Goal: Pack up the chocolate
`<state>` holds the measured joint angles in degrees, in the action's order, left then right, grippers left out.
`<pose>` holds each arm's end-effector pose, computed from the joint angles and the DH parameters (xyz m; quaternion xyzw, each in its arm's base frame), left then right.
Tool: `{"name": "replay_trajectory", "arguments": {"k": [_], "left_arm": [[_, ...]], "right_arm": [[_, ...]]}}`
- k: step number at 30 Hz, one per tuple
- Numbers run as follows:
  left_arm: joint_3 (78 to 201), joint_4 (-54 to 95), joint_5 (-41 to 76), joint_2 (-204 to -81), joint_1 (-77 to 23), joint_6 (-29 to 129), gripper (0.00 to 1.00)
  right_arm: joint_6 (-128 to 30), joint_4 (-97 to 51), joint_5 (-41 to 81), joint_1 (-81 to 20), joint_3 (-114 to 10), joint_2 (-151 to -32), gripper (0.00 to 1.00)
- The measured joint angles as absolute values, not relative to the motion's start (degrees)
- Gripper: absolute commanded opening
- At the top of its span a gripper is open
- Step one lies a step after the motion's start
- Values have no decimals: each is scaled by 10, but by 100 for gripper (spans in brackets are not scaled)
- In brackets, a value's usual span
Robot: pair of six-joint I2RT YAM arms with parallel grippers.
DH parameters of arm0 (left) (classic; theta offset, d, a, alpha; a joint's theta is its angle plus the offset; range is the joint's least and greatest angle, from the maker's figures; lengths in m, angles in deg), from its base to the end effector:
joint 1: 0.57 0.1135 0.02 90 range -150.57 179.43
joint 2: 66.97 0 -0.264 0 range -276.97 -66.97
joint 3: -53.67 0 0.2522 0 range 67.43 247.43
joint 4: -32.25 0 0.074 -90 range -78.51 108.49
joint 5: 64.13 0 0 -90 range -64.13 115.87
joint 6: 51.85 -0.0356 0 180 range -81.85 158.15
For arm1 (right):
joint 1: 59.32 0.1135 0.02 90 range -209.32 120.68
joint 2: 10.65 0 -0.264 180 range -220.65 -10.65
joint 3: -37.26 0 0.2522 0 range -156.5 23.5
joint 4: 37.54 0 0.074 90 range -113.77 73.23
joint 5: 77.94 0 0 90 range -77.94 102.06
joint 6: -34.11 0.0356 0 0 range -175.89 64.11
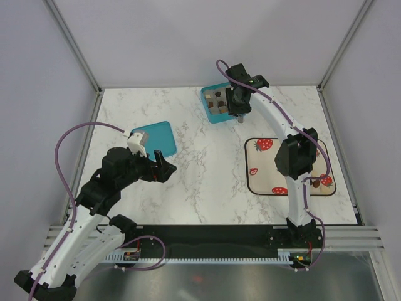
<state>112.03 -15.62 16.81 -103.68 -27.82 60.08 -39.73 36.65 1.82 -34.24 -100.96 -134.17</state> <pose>0.1225 -0.0694 0.3161 0.0810 0.8436 -0.2801 0.4510 0.4239 0.1914 0.3037 -0.0513 0.9598 0.0117 0.2756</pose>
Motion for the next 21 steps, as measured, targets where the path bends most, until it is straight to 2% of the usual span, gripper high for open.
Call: {"name": "replay_trajectory", "arguments": {"k": [13,17,21], "left_arm": [[1121,-156,168,-1037,-278,601,99],[1120,-156,168,-1036,-278,601,99],[1121,-156,168,-1034,-278,601,99]], "right_arm": [[-391,390,18,-340,-1032,-1331,45],[-379,397,20,-340,-1019,-1282,45],[-356,395,18,-340,-940,-1187,45]]}}
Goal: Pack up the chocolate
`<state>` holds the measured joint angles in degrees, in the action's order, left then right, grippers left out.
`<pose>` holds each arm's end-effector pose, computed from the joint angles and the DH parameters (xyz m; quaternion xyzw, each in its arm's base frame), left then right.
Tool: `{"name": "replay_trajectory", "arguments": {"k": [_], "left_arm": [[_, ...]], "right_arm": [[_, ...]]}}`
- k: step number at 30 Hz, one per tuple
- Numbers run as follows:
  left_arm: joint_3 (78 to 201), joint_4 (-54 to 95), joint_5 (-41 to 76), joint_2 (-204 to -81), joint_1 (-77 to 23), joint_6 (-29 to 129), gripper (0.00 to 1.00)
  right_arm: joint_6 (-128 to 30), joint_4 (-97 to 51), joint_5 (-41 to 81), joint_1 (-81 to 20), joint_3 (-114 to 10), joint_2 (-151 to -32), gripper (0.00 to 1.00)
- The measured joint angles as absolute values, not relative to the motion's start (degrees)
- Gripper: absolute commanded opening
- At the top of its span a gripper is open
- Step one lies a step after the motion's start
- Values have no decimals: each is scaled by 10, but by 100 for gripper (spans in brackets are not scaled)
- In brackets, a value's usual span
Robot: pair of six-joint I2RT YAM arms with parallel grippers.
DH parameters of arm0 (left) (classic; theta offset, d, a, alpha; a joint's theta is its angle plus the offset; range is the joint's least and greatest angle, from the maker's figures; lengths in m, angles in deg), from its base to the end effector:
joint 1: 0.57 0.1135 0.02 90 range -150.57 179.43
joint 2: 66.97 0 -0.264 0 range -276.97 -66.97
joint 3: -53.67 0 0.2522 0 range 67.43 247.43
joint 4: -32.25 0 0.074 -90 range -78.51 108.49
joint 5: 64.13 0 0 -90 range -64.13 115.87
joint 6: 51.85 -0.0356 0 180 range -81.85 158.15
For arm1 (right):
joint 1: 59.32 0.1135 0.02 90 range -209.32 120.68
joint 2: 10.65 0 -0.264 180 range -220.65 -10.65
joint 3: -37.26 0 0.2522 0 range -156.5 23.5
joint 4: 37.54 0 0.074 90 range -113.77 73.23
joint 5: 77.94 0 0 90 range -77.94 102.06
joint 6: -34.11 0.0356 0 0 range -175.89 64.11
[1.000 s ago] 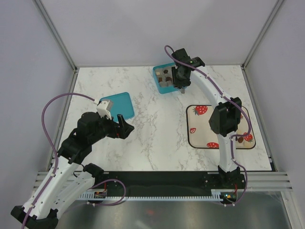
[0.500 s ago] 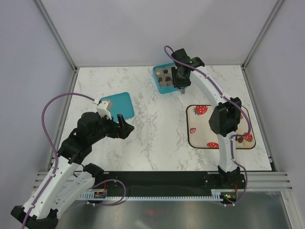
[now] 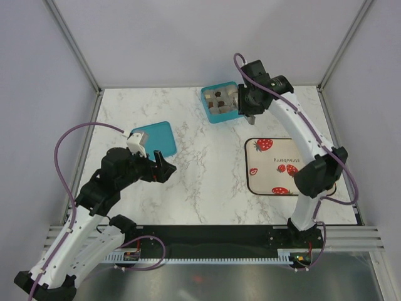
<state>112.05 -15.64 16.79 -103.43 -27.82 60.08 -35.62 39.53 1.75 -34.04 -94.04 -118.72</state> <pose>0.1217 -0.0690 0.3167 0.0811 0.8424 -0.2809 0.4526 0.3626 0.1642 0.3759 -0.0135 0.9471 0.0409 0.3181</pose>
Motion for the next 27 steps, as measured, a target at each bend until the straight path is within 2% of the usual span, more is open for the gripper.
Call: {"name": "replay_trajectory", "arguments": {"k": [8,13,18,27], "left_arm": [[1120,-156,168,-1031,-278,601,99],[1120,-156,167,-1030,-278,601,99],[1121,-156,167,-1029,-278,601,99],[1120,-156,167,-1028,-278,601,99]], "right_arm": [[-284,410,-15,-353,-660,-979,45],[-259,435,-13,-432,-516,-872,46],[-250,453,-24,-553,-443,-767,46],[-239,466,3,-607,-389,-735,48]]}}
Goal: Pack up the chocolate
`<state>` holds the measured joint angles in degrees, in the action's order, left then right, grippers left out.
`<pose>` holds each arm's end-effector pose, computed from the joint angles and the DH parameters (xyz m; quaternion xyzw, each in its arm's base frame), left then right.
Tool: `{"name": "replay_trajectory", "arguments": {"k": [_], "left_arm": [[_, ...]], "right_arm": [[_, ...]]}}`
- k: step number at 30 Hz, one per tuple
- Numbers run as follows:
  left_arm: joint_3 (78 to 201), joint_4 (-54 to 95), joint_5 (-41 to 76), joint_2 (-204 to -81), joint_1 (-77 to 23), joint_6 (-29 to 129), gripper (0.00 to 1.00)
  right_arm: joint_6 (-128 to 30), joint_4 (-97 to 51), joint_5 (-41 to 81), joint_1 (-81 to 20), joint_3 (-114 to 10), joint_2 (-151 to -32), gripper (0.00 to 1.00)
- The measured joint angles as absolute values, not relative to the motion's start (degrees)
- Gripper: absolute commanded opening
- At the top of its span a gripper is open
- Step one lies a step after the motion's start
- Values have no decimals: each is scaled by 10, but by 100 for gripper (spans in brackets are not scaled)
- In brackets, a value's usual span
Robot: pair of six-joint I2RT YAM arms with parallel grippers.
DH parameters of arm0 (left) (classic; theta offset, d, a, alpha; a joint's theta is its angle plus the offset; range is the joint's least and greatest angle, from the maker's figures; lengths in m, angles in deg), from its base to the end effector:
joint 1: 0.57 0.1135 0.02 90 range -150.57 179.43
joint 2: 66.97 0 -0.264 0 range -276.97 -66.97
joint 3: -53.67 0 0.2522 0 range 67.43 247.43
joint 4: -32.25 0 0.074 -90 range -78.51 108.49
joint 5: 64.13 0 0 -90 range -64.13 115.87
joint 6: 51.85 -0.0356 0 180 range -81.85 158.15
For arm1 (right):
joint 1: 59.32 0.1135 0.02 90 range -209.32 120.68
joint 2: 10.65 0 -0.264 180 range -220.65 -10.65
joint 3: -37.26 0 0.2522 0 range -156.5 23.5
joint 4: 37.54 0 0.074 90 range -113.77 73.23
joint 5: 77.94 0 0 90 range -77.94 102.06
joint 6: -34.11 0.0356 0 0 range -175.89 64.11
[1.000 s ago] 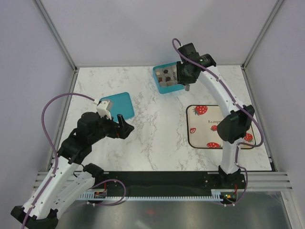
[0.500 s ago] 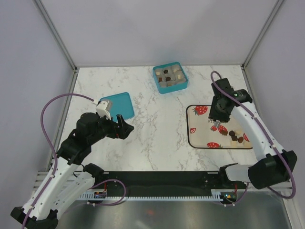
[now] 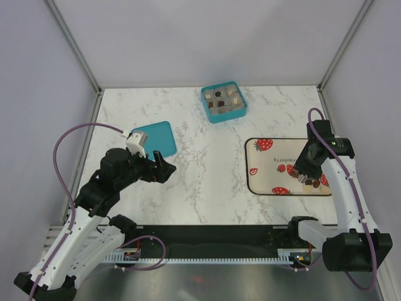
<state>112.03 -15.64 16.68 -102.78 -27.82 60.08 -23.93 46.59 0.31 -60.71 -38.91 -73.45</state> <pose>0.1196 -0.0680 0.3180 0.0819 0.8394 -0.2834 0.4566 0.1803 -0.0116 0.3039 0.2978 0.9346 -0.0535 0.1870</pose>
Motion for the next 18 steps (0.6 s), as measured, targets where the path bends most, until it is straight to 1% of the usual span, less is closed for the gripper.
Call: {"name": "replay_trajectory", "arguments": {"k": [5,8,18], "left_arm": [[1120,-156,166,-1028,-278,601,99],[1120,-156,164,-1028,-278,601,99],[1120,-156,163,-1028,-278,601,99]], "right_arm": [[-240,468,16,-608,-386,-733,49],[-243,467,33,-608,-376,-724,51],[-262,470,47,-608,-346,-696,52]]}}
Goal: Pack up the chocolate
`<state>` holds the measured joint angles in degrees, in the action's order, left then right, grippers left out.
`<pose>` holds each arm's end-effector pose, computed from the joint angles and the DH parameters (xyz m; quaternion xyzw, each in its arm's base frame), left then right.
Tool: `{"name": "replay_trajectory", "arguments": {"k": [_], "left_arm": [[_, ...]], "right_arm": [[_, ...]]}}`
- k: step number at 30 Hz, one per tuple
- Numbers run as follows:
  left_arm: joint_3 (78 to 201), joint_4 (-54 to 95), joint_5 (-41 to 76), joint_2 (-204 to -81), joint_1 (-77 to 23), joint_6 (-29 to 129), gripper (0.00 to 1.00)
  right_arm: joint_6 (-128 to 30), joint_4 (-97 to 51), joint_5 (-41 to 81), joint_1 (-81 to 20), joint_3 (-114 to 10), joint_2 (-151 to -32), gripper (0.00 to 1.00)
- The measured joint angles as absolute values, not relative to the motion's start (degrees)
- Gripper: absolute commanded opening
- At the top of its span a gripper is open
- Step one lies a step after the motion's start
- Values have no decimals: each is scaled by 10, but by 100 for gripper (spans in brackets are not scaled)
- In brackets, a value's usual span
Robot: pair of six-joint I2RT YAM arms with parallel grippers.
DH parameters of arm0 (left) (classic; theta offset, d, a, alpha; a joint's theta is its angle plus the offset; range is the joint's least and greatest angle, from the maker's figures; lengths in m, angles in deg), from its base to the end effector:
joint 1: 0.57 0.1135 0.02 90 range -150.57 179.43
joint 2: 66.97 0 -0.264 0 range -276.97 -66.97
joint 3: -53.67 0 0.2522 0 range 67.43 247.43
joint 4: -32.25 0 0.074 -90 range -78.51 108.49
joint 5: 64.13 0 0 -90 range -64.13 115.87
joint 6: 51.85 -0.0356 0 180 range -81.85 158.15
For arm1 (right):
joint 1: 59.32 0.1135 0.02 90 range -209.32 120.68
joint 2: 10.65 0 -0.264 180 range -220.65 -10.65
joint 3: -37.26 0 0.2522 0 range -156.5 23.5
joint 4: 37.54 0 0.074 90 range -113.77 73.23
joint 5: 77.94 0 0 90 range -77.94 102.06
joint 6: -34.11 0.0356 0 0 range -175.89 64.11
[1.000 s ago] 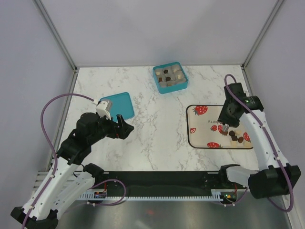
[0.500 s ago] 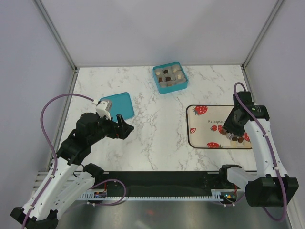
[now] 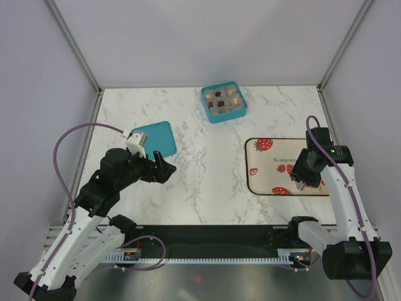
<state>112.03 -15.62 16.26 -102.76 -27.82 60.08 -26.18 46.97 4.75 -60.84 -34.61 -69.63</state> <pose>0.1194 -0.0682 0.3181 0.0838 0.8388 -0.2862 0.4554 0.1641 -0.0089 0.2923 0.2750 0.9461 -0.0222 0.1699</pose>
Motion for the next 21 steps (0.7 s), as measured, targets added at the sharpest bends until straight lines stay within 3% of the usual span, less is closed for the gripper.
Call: {"name": "replay_trajectory", "arguments": {"k": [11,21], "left_arm": [[1120,-156,163,-1028,-278,601,99],[1120,-156,163,-1028,-278,601,99]], "right_arm": [[-284,466,63,-608,-325,-697,52],[-304,460,80,-608,-322,-713,42]]}}
